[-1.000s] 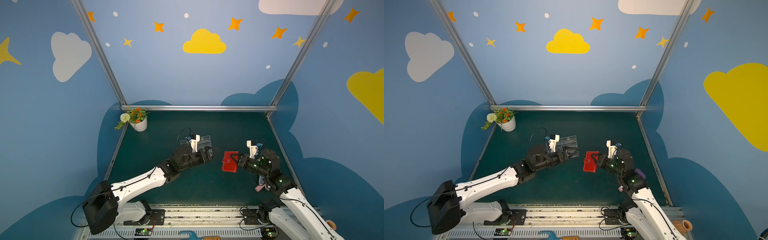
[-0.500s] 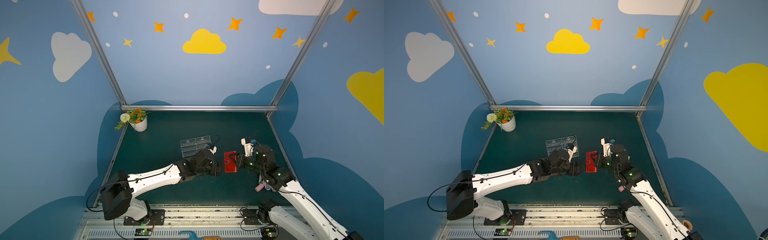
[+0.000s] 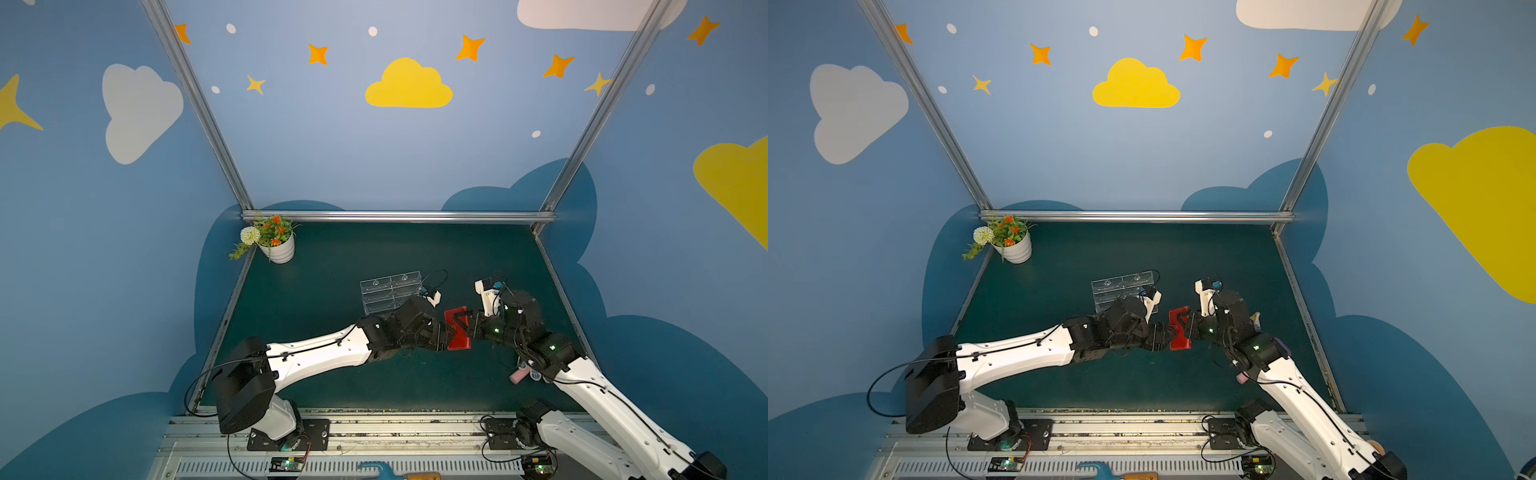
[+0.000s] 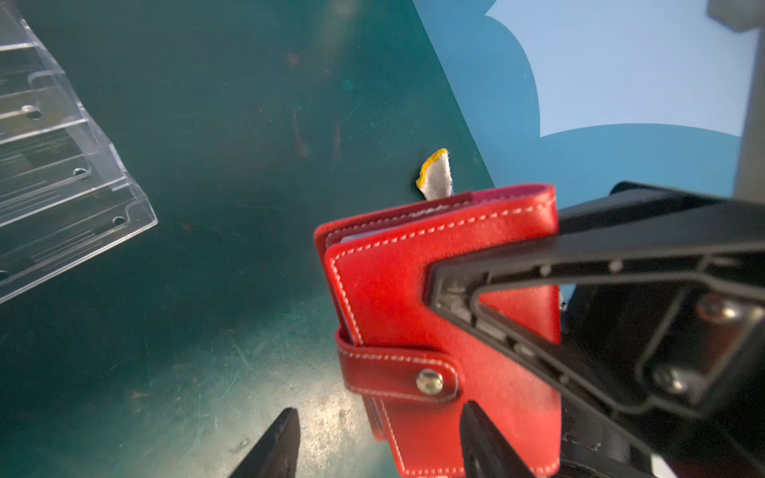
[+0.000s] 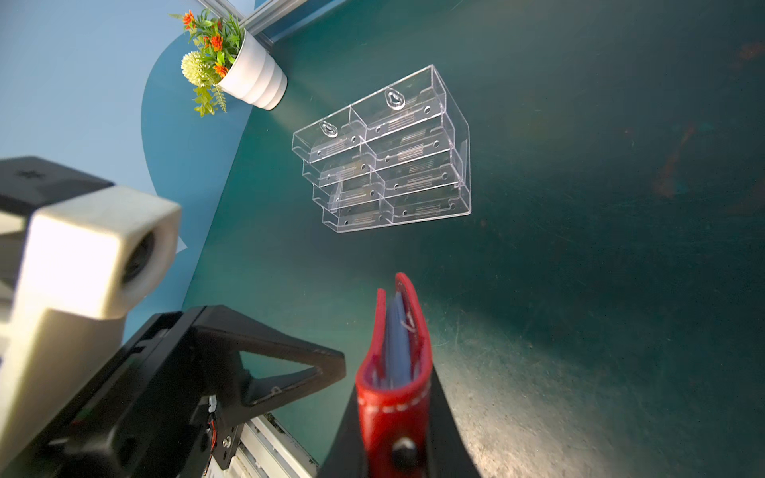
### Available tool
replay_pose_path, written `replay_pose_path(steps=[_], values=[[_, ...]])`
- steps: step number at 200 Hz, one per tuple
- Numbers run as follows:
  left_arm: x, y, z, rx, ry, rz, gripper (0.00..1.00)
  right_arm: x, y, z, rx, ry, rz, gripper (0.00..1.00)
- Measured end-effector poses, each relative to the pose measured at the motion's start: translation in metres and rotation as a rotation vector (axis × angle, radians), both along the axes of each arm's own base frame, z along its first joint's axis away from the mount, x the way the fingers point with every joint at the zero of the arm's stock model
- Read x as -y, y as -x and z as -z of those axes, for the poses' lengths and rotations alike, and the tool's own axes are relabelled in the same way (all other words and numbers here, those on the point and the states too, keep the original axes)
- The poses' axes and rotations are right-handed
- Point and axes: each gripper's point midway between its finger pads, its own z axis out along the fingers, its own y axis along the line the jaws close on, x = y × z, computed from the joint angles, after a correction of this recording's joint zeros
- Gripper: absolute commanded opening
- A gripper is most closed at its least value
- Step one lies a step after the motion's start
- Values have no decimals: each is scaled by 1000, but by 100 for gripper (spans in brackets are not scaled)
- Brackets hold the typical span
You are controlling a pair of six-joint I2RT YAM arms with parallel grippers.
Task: Take the credit cards out of the card holder
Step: Pick up the card holder from the bottom-center of the table, then open the button on the card holder.
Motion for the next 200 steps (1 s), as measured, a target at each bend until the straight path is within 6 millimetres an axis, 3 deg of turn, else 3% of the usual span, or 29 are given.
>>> replay_pose_path(steps=[53,200], values=[[10,-6,2,-3,-8,-7,49,1,-2,2,8,20,17,0],[10,-5,-1,2,-27,-34,8,-6,-2,8,2,43,4,0]])
